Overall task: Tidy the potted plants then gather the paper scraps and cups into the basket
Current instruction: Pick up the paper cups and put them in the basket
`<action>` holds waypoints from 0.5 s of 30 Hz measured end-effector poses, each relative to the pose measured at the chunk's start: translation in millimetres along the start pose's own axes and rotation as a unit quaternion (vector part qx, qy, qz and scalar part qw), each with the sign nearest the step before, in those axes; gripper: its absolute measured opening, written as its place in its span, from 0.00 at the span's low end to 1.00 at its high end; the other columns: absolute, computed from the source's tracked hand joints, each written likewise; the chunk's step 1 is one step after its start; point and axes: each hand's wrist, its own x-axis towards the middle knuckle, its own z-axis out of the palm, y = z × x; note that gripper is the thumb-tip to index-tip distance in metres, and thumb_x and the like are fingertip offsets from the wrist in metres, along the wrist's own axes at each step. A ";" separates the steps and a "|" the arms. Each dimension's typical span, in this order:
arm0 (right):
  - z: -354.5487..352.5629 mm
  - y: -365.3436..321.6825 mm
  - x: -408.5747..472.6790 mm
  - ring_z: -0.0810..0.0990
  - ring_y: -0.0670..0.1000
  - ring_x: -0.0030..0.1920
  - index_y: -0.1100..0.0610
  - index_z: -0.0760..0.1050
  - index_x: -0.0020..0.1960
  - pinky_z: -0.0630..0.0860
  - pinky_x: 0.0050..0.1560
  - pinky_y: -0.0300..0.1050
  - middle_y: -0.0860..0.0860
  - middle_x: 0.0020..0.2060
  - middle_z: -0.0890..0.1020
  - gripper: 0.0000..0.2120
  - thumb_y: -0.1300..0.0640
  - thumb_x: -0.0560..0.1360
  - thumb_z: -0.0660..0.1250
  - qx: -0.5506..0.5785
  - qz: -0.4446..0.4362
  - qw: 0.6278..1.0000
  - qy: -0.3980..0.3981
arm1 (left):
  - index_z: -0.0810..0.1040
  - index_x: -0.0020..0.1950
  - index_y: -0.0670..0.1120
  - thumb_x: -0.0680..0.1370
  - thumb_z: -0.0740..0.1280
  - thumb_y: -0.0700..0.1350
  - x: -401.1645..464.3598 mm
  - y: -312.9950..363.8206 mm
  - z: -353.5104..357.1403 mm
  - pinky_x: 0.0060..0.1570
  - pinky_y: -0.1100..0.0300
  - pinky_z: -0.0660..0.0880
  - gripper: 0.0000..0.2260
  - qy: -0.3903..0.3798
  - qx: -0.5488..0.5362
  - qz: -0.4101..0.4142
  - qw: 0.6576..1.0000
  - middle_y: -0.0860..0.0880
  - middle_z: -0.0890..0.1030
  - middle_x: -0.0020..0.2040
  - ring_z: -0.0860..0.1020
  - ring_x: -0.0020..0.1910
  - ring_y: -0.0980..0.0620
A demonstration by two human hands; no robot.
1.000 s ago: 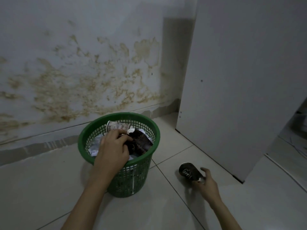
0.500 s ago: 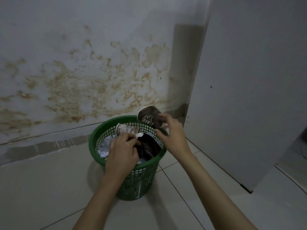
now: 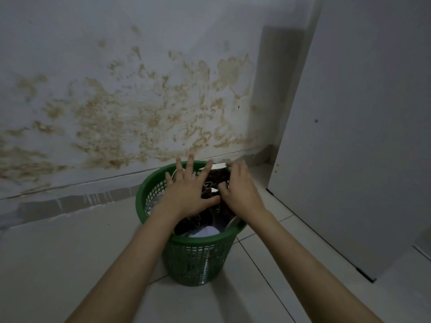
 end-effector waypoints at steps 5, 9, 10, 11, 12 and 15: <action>8.6 9.4 10.5 0.43 0.58 0.76 0.59 0.73 0.62 0.40 0.73 0.60 0.55 0.76 0.43 0.21 0.51 0.81 0.48 -0.095 -0.014 0.959 -0.265 | 0.42 0.75 0.60 0.77 0.49 0.65 6.1 -5.4 13.1 0.71 0.38 0.44 0.29 -0.145 0.002 0.022 0.989 0.49 0.32 0.76 0.37 0.76 0.44; 14.3 9.6 8.7 0.48 0.59 0.76 0.57 0.70 0.64 0.39 0.73 0.60 0.53 0.76 0.53 0.21 0.48 0.79 0.51 -0.136 -0.016 0.958 -0.252 | 0.42 0.75 0.62 0.76 0.47 0.67 1.4 -12.2 13.0 0.70 0.37 0.40 0.29 -0.196 0.022 0.016 0.980 0.49 0.30 0.75 0.37 0.76 0.45; 14.0 7.9 7.9 0.52 0.59 0.75 0.58 0.71 0.63 0.41 0.73 0.60 0.53 0.75 0.58 0.19 0.49 0.79 0.52 -0.129 -0.014 0.963 -0.235 | 0.42 0.75 0.62 0.76 0.47 0.67 -0.1 -12.6 10.9 0.70 0.36 0.39 0.29 -0.202 0.018 0.018 0.979 0.49 0.30 0.75 0.37 0.76 0.45; 12.6 6.7 6.7 0.57 0.58 0.74 0.58 0.71 0.61 0.45 0.73 0.59 0.54 0.71 0.65 0.17 0.50 0.78 0.54 -0.111 -0.009 0.973 -0.204 | 0.43 0.75 0.62 0.76 0.48 0.67 -1.1 -12.2 8.4 0.70 0.37 0.38 0.29 -0.202 0.011 0.026 0.979 0.49 0.31 0.75 0.36 0.76 0.45; 11.1 5.7 5.2 0.63 0.57 0.71 0.58 0.71 0.58 0.50 0.73 0.58 0.55 0.66 0.70 0.15 0.52 0.78 0.55 -0.087 -0.002 0.984 -0.158 | 0.44 0.75 0.62 0.77 0.50 0.66 -2.8 -11.8 4.8 0.70 0.37 0.38 0.29 -0.193 -0.002 0.036 0.981 0.48 0.32 0.76 0.36 0.76 0.45; 5.3 6.4 -2.2 0.67 0.55 0.65 0.56 0.70 0.60 0.60 0.69 0.56 0.54 0.61 0.73 0.14 0.54 0.77 0.57 -0.033 0.033 0.999 -0.017 | 0.49 0.74 0.64 0.77 0.53 0.63 -11.3 -12.6 -7.7 0.70 0.38 0.37 0.26 -0.112 -0.045 0.063 0.991 0.46 0.37 0.77 0.37 0.76 0.42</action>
